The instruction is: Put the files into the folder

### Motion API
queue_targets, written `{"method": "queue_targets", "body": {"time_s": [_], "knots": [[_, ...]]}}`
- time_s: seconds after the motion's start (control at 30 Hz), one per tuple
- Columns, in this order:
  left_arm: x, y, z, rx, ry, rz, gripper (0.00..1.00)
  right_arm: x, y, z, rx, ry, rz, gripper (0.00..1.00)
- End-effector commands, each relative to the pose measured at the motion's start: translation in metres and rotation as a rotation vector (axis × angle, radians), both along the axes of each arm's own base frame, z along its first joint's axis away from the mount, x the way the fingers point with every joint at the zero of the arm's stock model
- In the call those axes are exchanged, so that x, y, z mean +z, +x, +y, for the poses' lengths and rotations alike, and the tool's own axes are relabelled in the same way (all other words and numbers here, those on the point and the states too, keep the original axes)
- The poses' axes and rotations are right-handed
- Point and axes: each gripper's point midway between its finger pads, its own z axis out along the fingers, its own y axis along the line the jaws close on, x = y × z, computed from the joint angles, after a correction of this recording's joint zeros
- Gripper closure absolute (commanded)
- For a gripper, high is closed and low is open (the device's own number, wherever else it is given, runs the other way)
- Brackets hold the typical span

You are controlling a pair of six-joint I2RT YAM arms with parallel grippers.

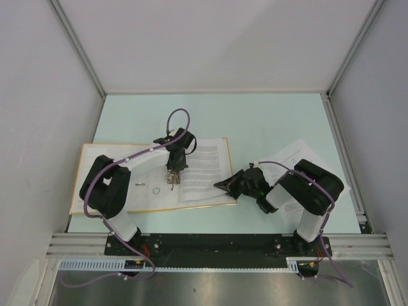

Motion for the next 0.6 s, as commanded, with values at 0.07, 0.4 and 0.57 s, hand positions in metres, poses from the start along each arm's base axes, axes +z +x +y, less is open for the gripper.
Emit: {"method": "queue_targets", "body": {"time_s": [0.07, 0.4, 0.57], "knots": [[0.013, 0.006, -0.008, -0.012, -0.048, -0.046, 1.0, 0.002, -0.002, -0.008, 0.009, -0.113, -0.077, 0.9], [0.01, 0.005, -0.009, -0.016, -0.053, -0.039, 1.0, 0.004, 0.001, -0.002, 0.04, -0.159, -0.11, 0.85], [0.006, 0.007, -0.009, -0.028, -0.043, -0.036, 1.0, -0.001, 0.002, 0.003, 0.06, -0.148, -0.116, 0.85]]}}
